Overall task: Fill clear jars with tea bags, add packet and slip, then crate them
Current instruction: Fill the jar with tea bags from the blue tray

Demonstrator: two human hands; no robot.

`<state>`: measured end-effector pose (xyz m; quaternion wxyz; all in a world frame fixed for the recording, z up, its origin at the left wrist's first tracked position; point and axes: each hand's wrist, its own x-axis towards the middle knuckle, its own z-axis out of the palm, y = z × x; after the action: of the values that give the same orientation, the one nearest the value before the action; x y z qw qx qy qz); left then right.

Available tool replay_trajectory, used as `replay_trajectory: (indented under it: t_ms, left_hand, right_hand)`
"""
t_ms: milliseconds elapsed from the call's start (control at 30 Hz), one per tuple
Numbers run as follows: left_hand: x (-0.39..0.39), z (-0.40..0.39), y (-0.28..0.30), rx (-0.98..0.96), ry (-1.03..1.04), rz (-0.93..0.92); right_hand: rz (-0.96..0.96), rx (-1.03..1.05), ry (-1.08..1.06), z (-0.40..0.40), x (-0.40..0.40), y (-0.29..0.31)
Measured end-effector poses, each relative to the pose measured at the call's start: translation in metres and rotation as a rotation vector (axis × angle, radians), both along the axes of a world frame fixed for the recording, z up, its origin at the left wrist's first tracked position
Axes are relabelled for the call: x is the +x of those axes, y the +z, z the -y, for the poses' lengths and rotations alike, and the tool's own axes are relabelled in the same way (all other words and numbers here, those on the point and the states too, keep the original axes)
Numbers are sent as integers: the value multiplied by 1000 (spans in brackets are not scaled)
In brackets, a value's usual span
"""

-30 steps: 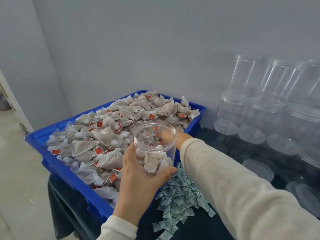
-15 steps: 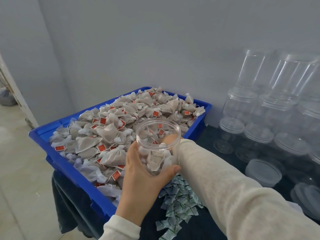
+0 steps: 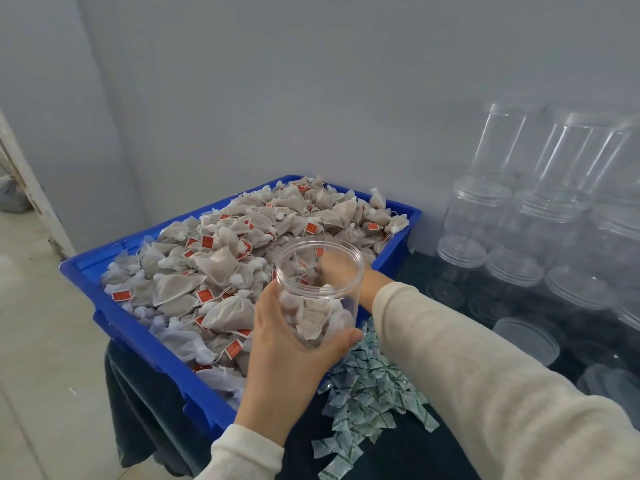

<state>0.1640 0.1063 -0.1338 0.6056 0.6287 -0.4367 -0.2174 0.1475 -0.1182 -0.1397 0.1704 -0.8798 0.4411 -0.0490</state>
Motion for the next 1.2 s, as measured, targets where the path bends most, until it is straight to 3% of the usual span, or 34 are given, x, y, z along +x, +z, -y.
replay_trajectory:
  t_ms: [100, 267, 433, 533, 633, 867, 1200]
  left_hand:
    - [0, 1, -1, 20, -1, 11]
    - [0, 1, 0, 21, 3, 11]
    - [0, -1, 1, 17, 22, -11]
    - [1, -2, 2, 18, 25, -28]
    - [1, -2, 3, 14, 5, -20]
    - [1, -1, 4, -4, -9, -41]
    - [4, -8, 10, -134, -163, -299]
  right_hand:
    - [-58, -7, 30, -4, -14, 30]
    - [297, 3, 67, -28, -46, 84]
    - [606, 255, 60, -53, -68, 137]
    - [680, 306, 85, -69, -79, 165]
    - [613, 243, 154, -83, -85, 187]
    - [194, -84, 296, -110, -80, 196]
    - [28, -125, 390, -127, -70, 189]
